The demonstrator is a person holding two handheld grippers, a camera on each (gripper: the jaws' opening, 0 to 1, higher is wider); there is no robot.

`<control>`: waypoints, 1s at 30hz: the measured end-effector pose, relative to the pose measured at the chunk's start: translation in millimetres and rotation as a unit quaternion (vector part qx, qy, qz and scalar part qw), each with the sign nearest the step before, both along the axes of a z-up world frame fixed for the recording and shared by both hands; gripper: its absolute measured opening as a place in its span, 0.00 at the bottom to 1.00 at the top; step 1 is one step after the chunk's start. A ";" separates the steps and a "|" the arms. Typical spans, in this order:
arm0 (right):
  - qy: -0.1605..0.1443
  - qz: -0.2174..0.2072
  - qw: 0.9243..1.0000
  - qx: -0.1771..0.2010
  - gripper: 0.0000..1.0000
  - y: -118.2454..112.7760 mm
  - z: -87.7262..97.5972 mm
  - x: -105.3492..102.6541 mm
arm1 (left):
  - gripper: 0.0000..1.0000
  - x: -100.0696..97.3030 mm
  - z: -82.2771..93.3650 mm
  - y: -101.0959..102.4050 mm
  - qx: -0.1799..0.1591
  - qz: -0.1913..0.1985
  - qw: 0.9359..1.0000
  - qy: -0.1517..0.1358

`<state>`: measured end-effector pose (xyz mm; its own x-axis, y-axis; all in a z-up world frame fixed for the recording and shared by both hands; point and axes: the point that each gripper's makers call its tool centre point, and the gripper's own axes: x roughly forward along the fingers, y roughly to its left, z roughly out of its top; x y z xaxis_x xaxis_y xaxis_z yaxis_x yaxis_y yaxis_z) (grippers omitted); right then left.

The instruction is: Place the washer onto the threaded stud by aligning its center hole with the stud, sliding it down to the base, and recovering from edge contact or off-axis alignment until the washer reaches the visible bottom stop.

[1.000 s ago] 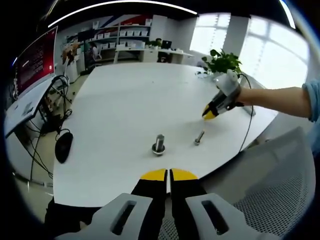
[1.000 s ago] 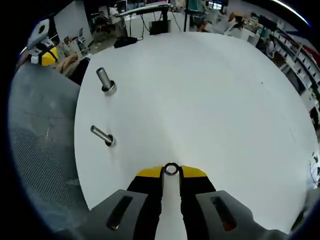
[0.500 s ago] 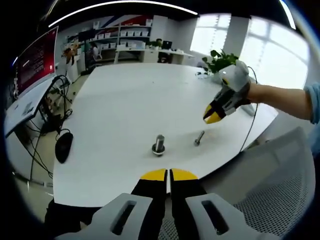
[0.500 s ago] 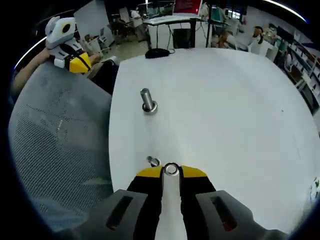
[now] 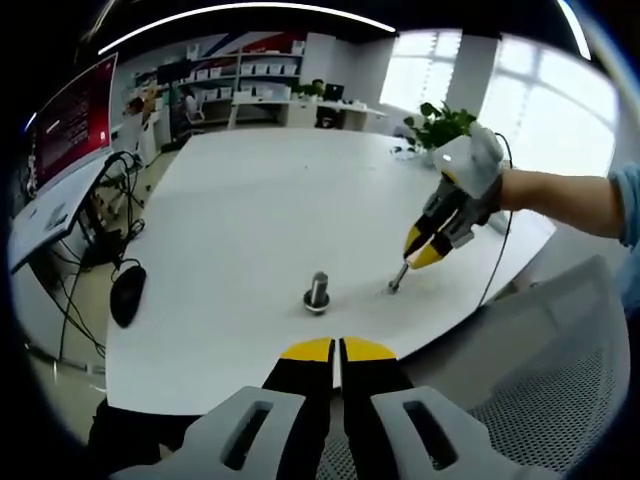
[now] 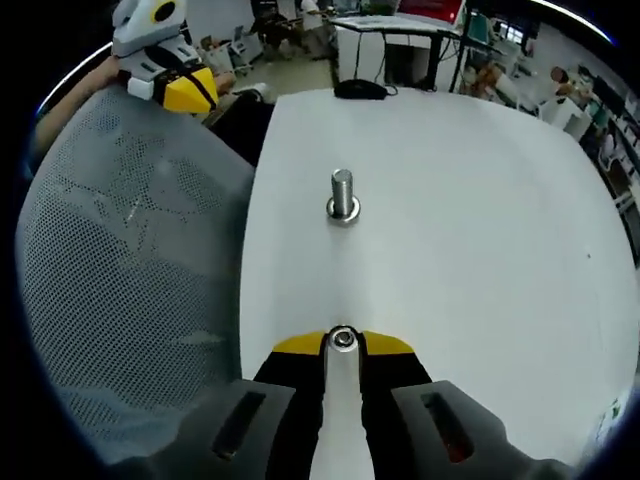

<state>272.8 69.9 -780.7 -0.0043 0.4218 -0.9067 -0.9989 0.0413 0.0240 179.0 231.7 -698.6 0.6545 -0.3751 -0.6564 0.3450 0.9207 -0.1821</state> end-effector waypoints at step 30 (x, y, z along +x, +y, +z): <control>-0.006 0.033 0.997 -0.063 0.13 3.8 -45.1 -1.6 | 0.00 0.6 0.5 -0.4 -0.001 -0.001 1.000 -0.002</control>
